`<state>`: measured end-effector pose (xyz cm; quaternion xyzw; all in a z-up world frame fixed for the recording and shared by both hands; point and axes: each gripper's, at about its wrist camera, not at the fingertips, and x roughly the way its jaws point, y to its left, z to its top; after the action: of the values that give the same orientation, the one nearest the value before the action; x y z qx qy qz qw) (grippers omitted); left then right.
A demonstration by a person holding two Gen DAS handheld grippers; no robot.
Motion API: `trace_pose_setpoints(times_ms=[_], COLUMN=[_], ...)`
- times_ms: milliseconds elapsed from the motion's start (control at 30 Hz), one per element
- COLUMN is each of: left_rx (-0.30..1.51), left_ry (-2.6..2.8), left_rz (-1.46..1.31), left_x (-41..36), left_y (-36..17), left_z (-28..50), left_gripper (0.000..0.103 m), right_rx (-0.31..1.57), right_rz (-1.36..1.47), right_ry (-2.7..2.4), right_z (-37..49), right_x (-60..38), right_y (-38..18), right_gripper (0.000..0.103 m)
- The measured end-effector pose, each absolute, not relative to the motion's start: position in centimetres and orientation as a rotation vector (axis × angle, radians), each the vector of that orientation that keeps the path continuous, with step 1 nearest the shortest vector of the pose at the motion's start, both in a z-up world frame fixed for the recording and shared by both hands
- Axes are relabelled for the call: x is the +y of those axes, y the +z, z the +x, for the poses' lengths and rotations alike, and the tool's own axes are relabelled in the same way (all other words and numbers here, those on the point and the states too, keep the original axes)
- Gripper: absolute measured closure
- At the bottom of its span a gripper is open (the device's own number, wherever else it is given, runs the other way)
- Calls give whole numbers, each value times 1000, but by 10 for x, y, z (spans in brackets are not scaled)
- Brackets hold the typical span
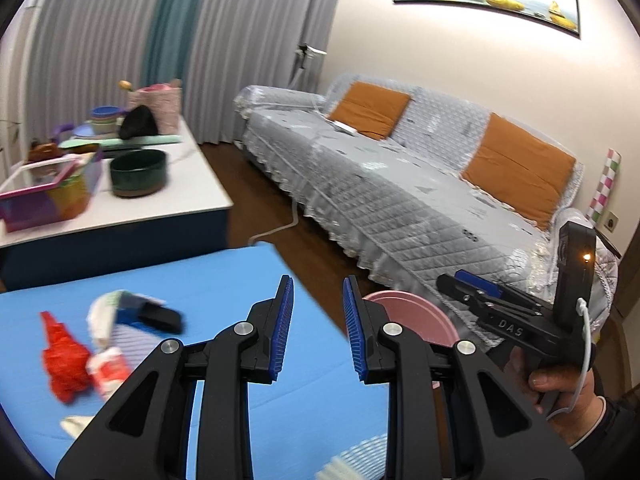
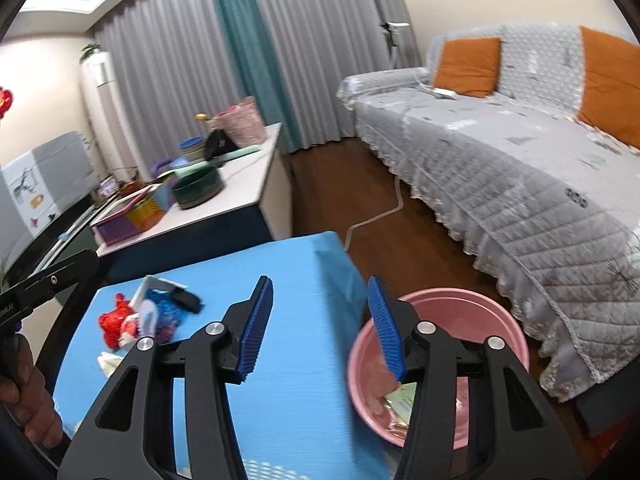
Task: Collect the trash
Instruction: 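Move both grippers back toward the remaining trash on the table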
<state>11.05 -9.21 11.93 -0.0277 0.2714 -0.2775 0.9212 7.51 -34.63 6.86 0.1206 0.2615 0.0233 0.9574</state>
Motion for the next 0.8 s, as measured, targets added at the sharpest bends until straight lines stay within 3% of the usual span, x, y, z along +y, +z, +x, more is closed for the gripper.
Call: trace_pose_setpoints(times_ms=[267,533,800], left_rx=[541,550,599], left_ry=[-418,-256,-141], left_rz=[-52,-161,-225], left_x=[-1,84,121], left_y=[121,104,69], left_z=[113,125,130], left_gripper=[78,78,78], right_rx=[530,542,568], right_rz=[225,204,181], right_ry=[180,278,365], right_z=[87,104,125], right_x=[-290,-242,-196], right_y=[72,64,50], right_gripper=[81,88,88])
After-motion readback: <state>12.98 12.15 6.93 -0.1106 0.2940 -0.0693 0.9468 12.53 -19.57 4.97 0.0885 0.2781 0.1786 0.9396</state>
